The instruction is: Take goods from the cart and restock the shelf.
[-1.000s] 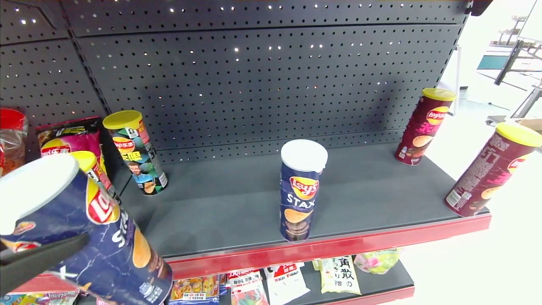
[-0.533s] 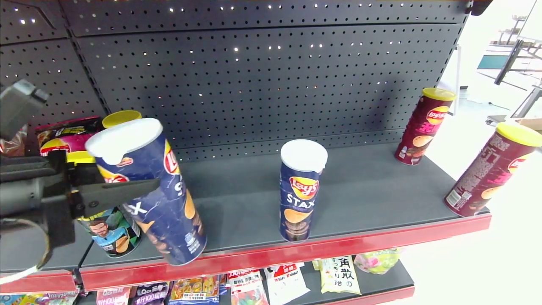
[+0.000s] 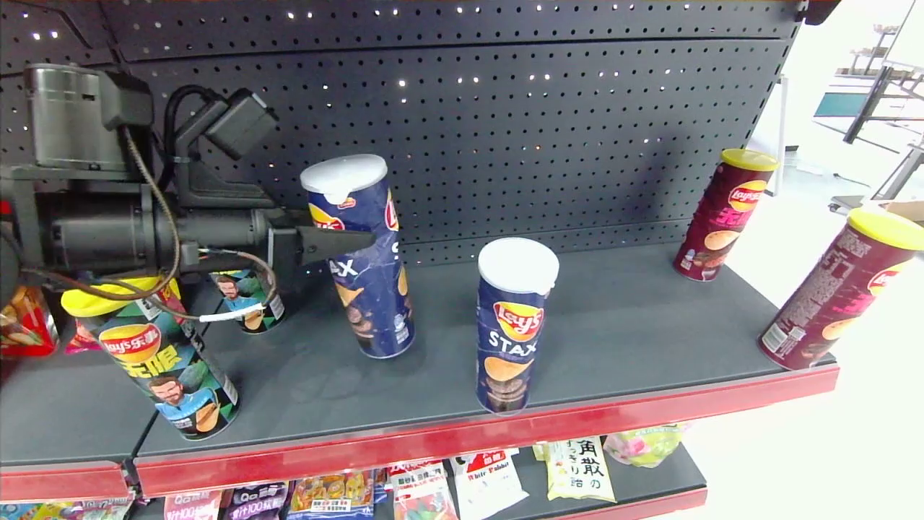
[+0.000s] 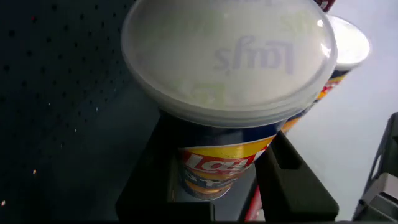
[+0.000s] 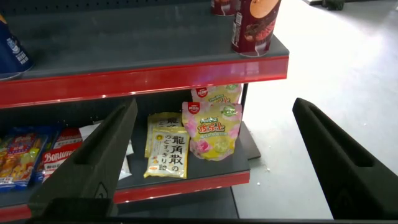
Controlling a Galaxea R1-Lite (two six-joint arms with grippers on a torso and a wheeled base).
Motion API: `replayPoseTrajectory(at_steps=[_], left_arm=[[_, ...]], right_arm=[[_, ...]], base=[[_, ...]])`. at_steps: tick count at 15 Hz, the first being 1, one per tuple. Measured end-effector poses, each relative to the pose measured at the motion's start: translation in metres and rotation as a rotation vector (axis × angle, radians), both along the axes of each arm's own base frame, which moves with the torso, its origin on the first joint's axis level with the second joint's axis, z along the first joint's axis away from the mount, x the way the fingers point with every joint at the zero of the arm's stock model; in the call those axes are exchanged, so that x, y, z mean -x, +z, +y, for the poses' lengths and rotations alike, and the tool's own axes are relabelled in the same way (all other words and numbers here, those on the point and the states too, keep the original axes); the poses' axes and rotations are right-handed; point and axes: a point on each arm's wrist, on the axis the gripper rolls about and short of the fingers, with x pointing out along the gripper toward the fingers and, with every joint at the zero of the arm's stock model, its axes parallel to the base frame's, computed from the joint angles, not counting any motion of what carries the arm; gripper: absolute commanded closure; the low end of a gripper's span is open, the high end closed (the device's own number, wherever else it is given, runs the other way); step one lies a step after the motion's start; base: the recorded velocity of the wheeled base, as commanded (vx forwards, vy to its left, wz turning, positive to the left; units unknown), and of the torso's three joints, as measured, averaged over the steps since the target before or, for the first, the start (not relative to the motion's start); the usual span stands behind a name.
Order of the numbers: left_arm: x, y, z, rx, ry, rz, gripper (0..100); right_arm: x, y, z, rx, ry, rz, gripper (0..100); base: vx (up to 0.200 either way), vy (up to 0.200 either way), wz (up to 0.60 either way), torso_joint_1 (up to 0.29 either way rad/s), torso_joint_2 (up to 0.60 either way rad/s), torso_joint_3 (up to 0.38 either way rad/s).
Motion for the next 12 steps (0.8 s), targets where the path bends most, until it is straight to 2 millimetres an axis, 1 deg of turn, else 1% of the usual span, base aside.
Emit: replayPoseTrajectory(at_steps=[3, 6, 8, 12], left_arm=[[-0.027, -0.01, -0.017, -0.002, -0.028, -0.064, 100], [-0.05, -0.027, -0.036, -0.022, -0.031, -0.086, 100], [-0.063, -0.032, -0.046, -0.017, -0.04, -0.1, 100], [-0.081, -0.04, -0.065, -0.016, -0.056, -0.114, 100]], right_arm=[[0.0, 0.0, 0.0, 0.0, 0.0, 0.0, 0], [0.0, 0.0, 0.0, 0.0, 0.0, 0.0, 0], [0.0, 0.0, 0.0, 0.0, 0.0, 0.0, 0], [0.0, 0.0, 0.0, 0.0, 0.0, 0.0, 0]], base=[[0.0, 0.0, 0.0, 0.0, 0.0, 0.0], [0.0, 0.0, 0.0, 0.0, 0.0, 0.0], [0.0, 0.0, 0.0, 0.0, 0.0, 0.0], [0.0, 0.0, 0.0, 0.0, 0.0, 0.0]])
